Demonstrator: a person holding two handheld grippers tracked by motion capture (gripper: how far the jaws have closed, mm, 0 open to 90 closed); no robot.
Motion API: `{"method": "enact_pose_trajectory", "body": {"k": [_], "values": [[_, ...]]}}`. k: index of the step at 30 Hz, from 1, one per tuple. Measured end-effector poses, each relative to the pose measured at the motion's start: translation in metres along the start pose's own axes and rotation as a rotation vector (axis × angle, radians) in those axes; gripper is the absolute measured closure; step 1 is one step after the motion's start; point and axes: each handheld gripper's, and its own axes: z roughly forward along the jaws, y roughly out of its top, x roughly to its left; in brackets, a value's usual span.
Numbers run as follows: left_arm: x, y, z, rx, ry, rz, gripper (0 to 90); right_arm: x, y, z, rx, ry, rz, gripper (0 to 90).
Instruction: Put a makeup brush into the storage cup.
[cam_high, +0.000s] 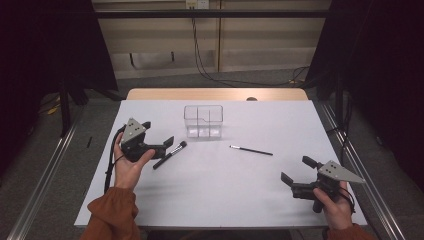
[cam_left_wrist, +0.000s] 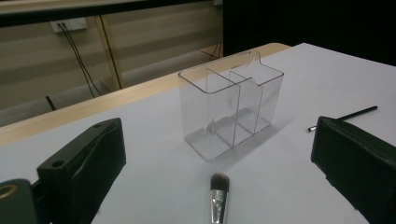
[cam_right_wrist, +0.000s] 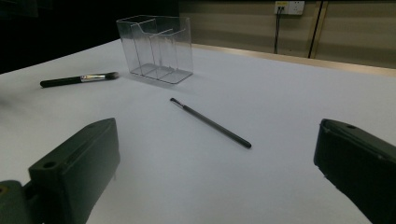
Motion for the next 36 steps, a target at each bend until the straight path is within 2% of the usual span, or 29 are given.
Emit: {"method": "enact_pose_trajectory", "body": {"k": [8, 10, 13, 16, 17, 18, 20, 23, 26, 28, 31, 32, 36], "values": [[0.007, 0.003, 0.012, 0.073, -0.014, -0.011, 4.9, 0.0, 0.0, 0.001, 0.001, 0.003, 0.003, 0.0], [0.008, 0.002, 0.013, 0.086, -0.025, -0.027, 5.2, 0.0, 0.0, 0.001, 0.002, 0.001, 0.005, 0.0], [0.01, 0.002, 0.014, 0.122, -0.045, -0.008, 6.6, 0.0, 0.0, 0.001, 0.006, 0.003, -0.004, 0.0], [0.013, 0.006, 0.019, 0.165, -0.05, -0.017, 5.7, 0.0, 0.0, 0.002, 0.011, 0.002, -0.004, 0.0], [0.013, 0.008, 0.023, 0.194, -0.046, -0.013, 5.7, 0.0, 0.0, 0.002, 0.01, 0.002, -0.004, 0.0], [0.013, 0.008, 0.023, 0.194, -0.046, -0.013, 5.7, 0.0, 0.0, 0.001, 0.009, 0.002, -0.004, 0.0], [0.015, 0.011, 0.027, 0.253, -0.056, -0.003, 5.7, 0.0, 0.0, 0.001, 0.009, 0.002, -0.005, 0.0], [0.015, 0.013, 0.03, 0.301, -0.068, -0.004, 5.7, 0.0, 0.0, 0.001, 0.008, 0.004, -0.002, 0.0], [0.014, 0.013, 0.033, 0.396, -0.091, 0.039, 8.6, 0.0, 0.0, 0.001, 0.011, 0.004, -0.004, 0.0], [0.014, 0.012, 0.034, 0.429, -0.102, 0.05, 8.5, 0.0, 0.0, 0.001, 0.014, 0.004, -0.003, 0.0], [0.014, 0.011, 0.035, 0.476, -0.096, 0.074, 8.5, 0.0, 0.0, 0.001, 0.013, 0.004, -0.004, 0.0], [0.014, 0.011, 0.035, 0.506, -0.1, 0.076, 8.5, 0.0, 0.0, 0.001, 0.014, 0.003, -0.004, 0.0], [0.016, 0.01, 0.036, 0.57, -0.108, 0.075, 8.6, 0.0, 0.0, 0.001, 0.015, 0.004, -0.005, 0.0]]}}
